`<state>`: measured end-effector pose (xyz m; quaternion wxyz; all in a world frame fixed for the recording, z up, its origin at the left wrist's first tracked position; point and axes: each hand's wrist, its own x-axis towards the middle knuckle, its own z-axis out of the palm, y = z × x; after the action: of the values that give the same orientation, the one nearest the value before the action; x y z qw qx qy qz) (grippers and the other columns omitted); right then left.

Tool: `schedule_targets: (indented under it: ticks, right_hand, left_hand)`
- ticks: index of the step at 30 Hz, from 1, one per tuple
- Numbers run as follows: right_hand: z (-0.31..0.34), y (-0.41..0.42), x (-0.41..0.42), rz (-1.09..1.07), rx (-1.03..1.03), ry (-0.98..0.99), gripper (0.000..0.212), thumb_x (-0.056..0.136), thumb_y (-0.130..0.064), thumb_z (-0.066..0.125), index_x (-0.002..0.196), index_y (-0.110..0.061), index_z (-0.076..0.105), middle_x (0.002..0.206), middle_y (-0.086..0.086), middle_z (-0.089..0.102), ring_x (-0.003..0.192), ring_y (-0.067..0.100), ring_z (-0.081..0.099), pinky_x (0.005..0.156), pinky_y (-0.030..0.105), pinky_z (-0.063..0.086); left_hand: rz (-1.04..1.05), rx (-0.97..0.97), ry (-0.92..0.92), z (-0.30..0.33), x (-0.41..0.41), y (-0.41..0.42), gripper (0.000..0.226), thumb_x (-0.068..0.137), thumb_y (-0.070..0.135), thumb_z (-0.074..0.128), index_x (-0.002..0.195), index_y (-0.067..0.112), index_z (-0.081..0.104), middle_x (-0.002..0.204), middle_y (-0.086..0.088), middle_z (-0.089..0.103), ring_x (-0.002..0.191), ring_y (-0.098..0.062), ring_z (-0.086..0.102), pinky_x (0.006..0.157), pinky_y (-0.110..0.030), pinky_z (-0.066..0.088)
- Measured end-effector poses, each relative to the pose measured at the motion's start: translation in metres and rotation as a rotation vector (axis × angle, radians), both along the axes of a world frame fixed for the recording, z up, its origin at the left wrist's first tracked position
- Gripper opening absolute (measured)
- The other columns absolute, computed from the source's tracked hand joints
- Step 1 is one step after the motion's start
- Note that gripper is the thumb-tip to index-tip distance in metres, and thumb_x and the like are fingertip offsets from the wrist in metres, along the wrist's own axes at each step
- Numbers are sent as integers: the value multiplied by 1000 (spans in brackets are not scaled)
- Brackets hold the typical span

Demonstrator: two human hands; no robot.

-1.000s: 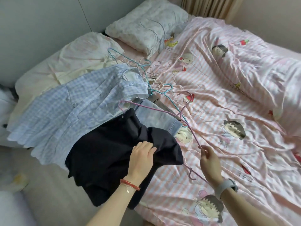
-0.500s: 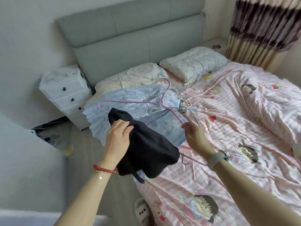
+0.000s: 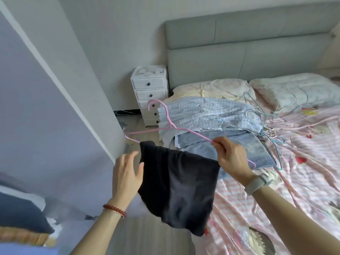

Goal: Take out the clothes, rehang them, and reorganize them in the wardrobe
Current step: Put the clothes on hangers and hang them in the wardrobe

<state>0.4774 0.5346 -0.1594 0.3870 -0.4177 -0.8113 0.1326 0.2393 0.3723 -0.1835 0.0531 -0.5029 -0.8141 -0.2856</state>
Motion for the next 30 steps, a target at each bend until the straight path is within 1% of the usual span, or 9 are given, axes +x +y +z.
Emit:
schedule_targets:
  ticks: [3, 6, 10, 12, 14, 18, 23, 27, 30]
  right_hand:
    - [0, -21, -3, 78, 59, -44, 18, 83, -19, 54, 83, -6, 66, 65, 9, 68, 54, 33, 62, 49, 32, 43]
    - [6, -38, 0, 111, 156, -50, 16, 81, -19, 55, 79, -8, 66, 58, 5, 65, 45, 26, 60, 44, 27, 43]
    - [9, -64, 12, 110, 209, -86, 30, 85, -28, 43, 77, -8, 64, 60, 3, 65, 47, 23, 61, 43, 27, 45]
    - [13, -76, 12, 133, 241, -101, 22, 85, -20, 50, 76, -6, 63, 62, 4, 64, 50, 23, 61, 45, 28, 45]
    - [18, -91, 5, 182, 231, -128, 10, 81, -9, 56, 75, -4, 63, 63, 5, 63, 53, 23, 61, 53, 29, 41]
    - [32, -127, -31, 347, 90, -213, 14, 81, -15, 53, 80, -7, 64, 66, 3, 63, 60, 26, 61, 55, 28, 37]
    - [39, -178, -100, 661, -17, -410, 16, 90, -29, 50, 96, -20, 61, 64, -11, 50, 68, 25, 60, 59, 27, 36]
    - [32, -237, -152, 891, 51, -443, 18, 92, -33, 48, 99, -22, 61, 61, -2, 59, 67, 25, 59, 60, 29, 38]
    - [29, -278, -184, 1049, 113, -422, 20, 94, -28, 47, 98, -17, 62, 58, 5, 57, 59, 30, 53, 56, 28, 30]
  left_hand:
    - [-14, 99, 147, 19, -5, 3, 51, 82, 15, 66, 128, 5, 46, 123, -17, 53, 114, -34, 48, 91, -47, 43]
    - [-170, 40, 97, 23, 1, 1, 41, 89, 17, 57, 128, 5, 50, 124, -14, 55, 116, -33, 49, 97, -44, 38]
    - [-262, 147, -111, 22, 16, -31, 15, 93, 15, 50, 99, 6, 61, 90, -1, 59, 75, -16, 57, 62, -24, 41]
    - [-279, 191, -131, 20, 19, -53, 11, 92, 14, 52, 92, 7, 60, 79, 4, 57, 60, -10, 52, 53, -24, 40]
    - [-273, 231, -162, 18, 18, -77, 9, 91, 12, 53, 90, 7, 60, 75, 7, 55, 59, -12, 52, 51, -25, 43]
    - [-107, 335, -229, 14, 0, -131, 5, 89, 2, 54, 87, 4, 59, 75, 3, 55, 64, -13, 51, 57, -27, 43]
    - [174, 449, -259, 6, -31, -220, 9, 85, -7, 56, 85, 1, 58, 76, 2, 55, 69, -7, 47, 65, -9, 38]
    - [390, 480, -162, 1, -49, -304, 7, 86, 3, 55, 82, -1, 60, 78, -11, 60, 71, -15, 51, 66, -26, 41]
    - [498, 528, -109, 7, -57, -356, 17, 87, 12, 51, 81, -1, 60, 79, -7, 58, 74, -13, 50, 70, -23, 39]
